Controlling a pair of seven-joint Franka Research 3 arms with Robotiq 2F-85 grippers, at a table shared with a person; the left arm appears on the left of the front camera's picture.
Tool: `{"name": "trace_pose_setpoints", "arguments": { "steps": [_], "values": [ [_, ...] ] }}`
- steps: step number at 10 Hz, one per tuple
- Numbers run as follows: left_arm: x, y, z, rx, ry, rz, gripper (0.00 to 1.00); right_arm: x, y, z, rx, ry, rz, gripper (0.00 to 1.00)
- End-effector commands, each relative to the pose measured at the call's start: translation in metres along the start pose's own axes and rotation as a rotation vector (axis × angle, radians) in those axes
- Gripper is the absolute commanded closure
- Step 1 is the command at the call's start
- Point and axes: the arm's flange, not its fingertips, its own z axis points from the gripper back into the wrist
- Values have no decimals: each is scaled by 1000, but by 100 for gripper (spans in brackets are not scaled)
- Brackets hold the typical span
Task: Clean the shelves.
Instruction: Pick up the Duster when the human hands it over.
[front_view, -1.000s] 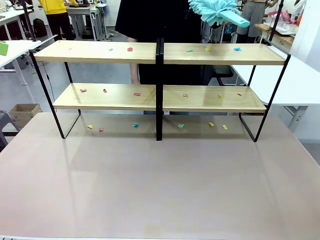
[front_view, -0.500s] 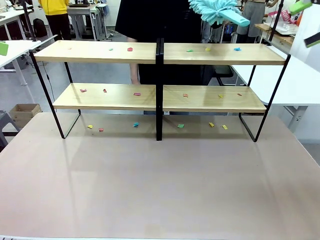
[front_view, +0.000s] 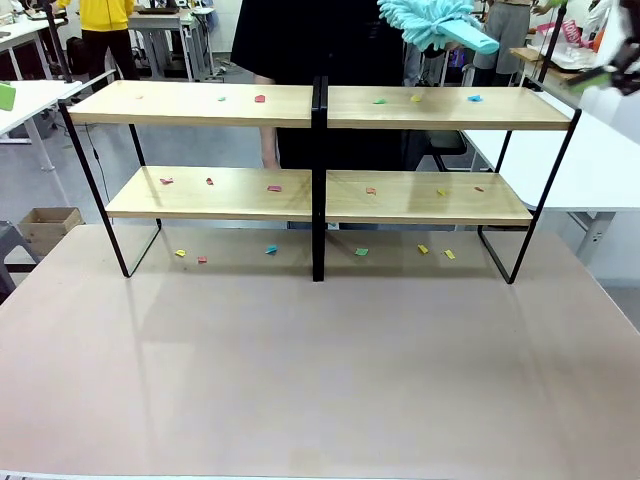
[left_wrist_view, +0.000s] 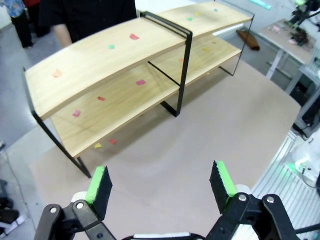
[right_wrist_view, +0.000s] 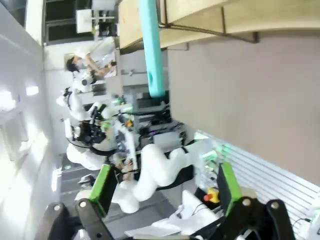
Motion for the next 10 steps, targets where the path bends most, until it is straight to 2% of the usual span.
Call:
{"name": "trace_pose_setpoints", "arguments": {
  "steps": [1, 3, 6, 7, 8, 9, 10],
  "values": [
    [0, 0, -1, 1, 2, 1, 0, 35, 19, -25, 40, 37, -81, 0],
    [0, 0, -1, 1, 2, 1, 0, 56, 19, -52, 91, -2, -83, 0],
    [0, 0, -1, 1, 2, 1, 0, 80, 13, -67, 121, -62, -136, 0],
    [0, 0, -1, 1, 2, 1, 0, 82, 9, -71, 123, -111, -143, 48],
    [0, 0, -1, 1, 2, 1, 0, 82, 7, -71, 152, -118, -139, 59],
    [0, 0, -1, 1, 2, 1, 0, 83, 6, -72, 168, -132, -132, 100],
    [0, 0, -1, 1, 2, 1, 0, 84, 4, -72, 161, -155, -141, 100]
  ]
}}
